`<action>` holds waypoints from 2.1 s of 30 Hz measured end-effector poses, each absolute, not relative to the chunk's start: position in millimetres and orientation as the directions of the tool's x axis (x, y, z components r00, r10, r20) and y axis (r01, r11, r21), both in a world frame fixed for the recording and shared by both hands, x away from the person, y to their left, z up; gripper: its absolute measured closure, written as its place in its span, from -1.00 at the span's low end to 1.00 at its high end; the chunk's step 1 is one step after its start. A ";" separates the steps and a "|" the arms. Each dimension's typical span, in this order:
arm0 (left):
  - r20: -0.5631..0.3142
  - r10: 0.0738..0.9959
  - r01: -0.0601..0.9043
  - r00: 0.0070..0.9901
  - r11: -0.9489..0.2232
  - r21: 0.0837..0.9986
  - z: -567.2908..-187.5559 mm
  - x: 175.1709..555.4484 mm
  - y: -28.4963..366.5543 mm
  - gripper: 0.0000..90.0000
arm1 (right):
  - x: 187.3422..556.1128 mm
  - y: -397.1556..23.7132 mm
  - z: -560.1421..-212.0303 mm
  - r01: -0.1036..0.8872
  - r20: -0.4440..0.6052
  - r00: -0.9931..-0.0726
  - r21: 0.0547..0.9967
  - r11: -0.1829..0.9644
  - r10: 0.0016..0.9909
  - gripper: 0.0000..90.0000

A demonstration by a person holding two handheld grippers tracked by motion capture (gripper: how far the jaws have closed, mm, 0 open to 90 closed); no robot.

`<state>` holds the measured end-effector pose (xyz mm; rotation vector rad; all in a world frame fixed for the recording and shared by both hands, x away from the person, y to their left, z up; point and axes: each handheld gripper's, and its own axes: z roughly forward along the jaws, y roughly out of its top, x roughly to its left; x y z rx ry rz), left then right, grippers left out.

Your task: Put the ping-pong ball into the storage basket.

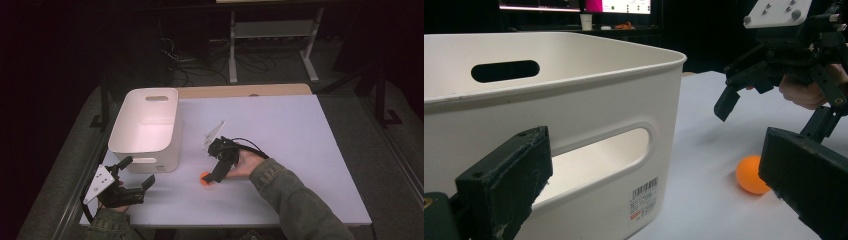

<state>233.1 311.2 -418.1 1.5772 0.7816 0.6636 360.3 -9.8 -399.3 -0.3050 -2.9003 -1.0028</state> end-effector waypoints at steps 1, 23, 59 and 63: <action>-0.009 0.791 0.119 0.612 -0.080 0.990 -418.1 233.1 311.2 -0.99 | 360.4 -8.8 -400.6 0.201 0.120 -0.979 0.603 0.772 0.162 -1.00; -0.005 0.790 0.117 0.613 -0.085 0.990 -418.1 232.8 310.7 -0.99 | 360.1 2.4 -413.7 0.173 0.142 -0.984 0.561 0.810 0.111 -0.81; -0.007 0.786 0.121 0.619 -0.087 0.989 -418.6 233.1 309.5 -0.99 | 353.8 14.1 -430.5 0.130 0.148 -0.987 0.464 0.876 0.068 0.09; -0.006 0.786 0.121 0.619 -0.087 0.989 -418.6 233.2 309.4 -0.99 | 353.9 13.8 -430.0 0.124 0.149 -0.987 0.468 0.875 0.060 0.10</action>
